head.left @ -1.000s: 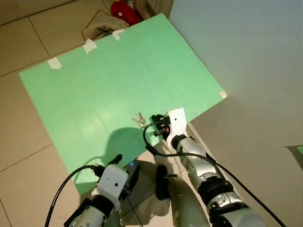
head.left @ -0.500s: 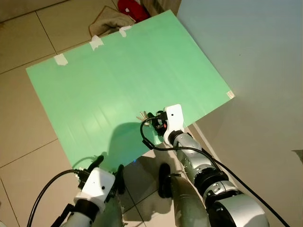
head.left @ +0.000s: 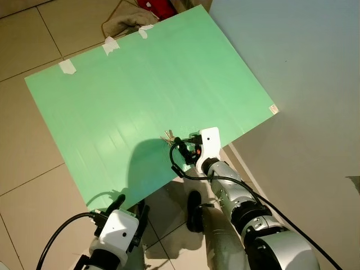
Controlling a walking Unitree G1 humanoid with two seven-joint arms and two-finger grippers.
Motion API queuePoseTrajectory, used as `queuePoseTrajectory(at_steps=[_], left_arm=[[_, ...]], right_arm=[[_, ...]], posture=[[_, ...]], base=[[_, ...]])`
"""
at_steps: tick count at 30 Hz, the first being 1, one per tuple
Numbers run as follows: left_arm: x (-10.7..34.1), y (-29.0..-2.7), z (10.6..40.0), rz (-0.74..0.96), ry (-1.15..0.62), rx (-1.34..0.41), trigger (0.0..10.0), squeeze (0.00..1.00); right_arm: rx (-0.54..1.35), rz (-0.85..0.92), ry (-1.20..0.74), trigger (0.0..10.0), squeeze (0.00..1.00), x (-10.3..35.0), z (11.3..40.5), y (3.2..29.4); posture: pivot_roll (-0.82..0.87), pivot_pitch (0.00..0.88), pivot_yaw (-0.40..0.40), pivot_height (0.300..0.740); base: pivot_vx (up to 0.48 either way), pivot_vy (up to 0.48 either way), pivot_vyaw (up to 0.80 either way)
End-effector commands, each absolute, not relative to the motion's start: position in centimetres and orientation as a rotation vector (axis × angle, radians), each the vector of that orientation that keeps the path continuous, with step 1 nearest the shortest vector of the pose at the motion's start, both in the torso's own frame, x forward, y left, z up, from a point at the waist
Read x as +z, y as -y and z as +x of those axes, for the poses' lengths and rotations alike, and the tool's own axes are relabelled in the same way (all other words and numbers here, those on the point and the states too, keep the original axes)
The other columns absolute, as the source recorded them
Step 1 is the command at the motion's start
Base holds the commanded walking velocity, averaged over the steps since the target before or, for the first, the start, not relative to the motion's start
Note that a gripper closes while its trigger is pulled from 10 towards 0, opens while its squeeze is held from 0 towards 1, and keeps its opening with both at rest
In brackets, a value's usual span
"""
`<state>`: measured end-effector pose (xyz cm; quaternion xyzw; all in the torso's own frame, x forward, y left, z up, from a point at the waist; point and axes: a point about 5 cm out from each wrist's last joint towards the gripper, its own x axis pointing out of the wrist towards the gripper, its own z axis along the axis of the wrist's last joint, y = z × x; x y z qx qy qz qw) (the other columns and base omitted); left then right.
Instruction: Hang keys on a hook
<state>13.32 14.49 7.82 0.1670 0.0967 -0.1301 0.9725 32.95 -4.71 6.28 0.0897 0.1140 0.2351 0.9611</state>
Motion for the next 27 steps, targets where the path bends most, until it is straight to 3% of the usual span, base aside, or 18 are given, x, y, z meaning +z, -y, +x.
queuePoseTrajectory(at_steps=[1,16,27], left_arm=[[7.3,-14.2,12.3,0.324,-0.236,-0.268,10.0,0.0],[7.1,-14.0,12.3,0.319,-0.237,-0.285,10.0,0.0],[7.0,-13.8,12.3,0.316,-0.236,-0.288,10.0,0.0]], right_arm=[[0.504,0.279,-0.285,10.0,0.0,5.2,31.5,2.8],[0.532,0.391,-0.31,10.0,0.0,5.3,31.1,2.5],[0.624,0.201,-0.218,10.0,0.0,4.9,28.6,1.4]], posture=[[0.22,0.537,-0.145,0.74],[0.21,0.517,-0.138,0.74],[0.2,0.499,-0.143,0.74]], base=[[0.0,0.0,0.0],[0.0,0.0,0.0],[0.0,0.0,0.0]])
